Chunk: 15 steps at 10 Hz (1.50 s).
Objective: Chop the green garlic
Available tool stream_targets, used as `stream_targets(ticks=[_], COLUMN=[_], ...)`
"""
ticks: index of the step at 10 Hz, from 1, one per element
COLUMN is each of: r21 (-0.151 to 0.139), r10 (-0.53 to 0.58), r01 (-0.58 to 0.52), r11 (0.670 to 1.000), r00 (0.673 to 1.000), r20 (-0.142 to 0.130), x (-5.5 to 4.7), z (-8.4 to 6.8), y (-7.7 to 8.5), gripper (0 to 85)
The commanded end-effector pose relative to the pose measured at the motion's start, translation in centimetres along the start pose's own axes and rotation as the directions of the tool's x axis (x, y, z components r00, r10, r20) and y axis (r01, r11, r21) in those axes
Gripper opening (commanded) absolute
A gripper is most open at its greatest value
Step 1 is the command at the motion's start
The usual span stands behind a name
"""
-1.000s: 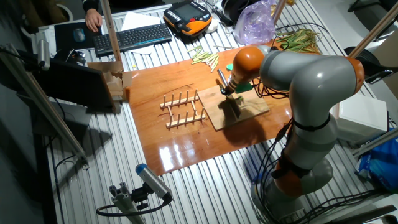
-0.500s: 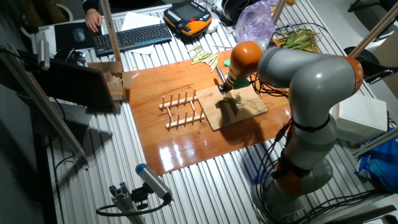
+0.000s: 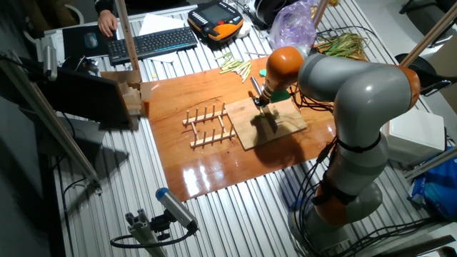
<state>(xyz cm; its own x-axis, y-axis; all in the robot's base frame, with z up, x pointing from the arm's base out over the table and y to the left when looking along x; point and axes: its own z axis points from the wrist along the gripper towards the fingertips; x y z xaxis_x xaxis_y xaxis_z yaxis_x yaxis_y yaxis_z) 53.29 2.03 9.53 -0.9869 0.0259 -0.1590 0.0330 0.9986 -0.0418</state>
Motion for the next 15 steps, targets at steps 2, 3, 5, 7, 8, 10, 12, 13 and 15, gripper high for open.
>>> stream_targets(ticks=[2, 3, 5, 7, 8, 10, 12, 13, 15], r21=[-0.004, -0.002, 0.004, -0.001, -0.003, -0.003, 0.004, 0.006, 0.006], r10=[0.033, 0.04, 0.042, 0.044, 0.049, 0.059, 0.066, 0.067, 0.057], r01=[-0.033, -0.04, -0.042, -0.044, -0.049, -0.059, -0.067, -0.068, -0.058], r11=[0.999, 0.999, 0.999, 0.999, 0.999, 0.998, 0.998, 0.998, 0.998], r00=[0.999, 0.999, 0.999, 0.999, 0.998, 0.997, 0.995, 0.994, 0.997], r20=[0.0, 0.003, 0.01, 0.017, 0.031, 0.058, 0.081, 0.083, 0.053], x=[0.1, 0.3, 0.5, 0.8, 0.9, 0.7, -0.2, -0.7, -1.6], z=[0.5, 0.6, 0.8, 1.2, 1.6, 2.1, 2.3, 2.1, 1.2], y=[0.3, 0.5, 0.6, 0.4, 0.4, 0.5, 0.7, 0.8, 0.9], gripper=[0.0, 0.0, 0.0, 0.0, 0.0, 0.0, 0.0, 0.0, 0.0])
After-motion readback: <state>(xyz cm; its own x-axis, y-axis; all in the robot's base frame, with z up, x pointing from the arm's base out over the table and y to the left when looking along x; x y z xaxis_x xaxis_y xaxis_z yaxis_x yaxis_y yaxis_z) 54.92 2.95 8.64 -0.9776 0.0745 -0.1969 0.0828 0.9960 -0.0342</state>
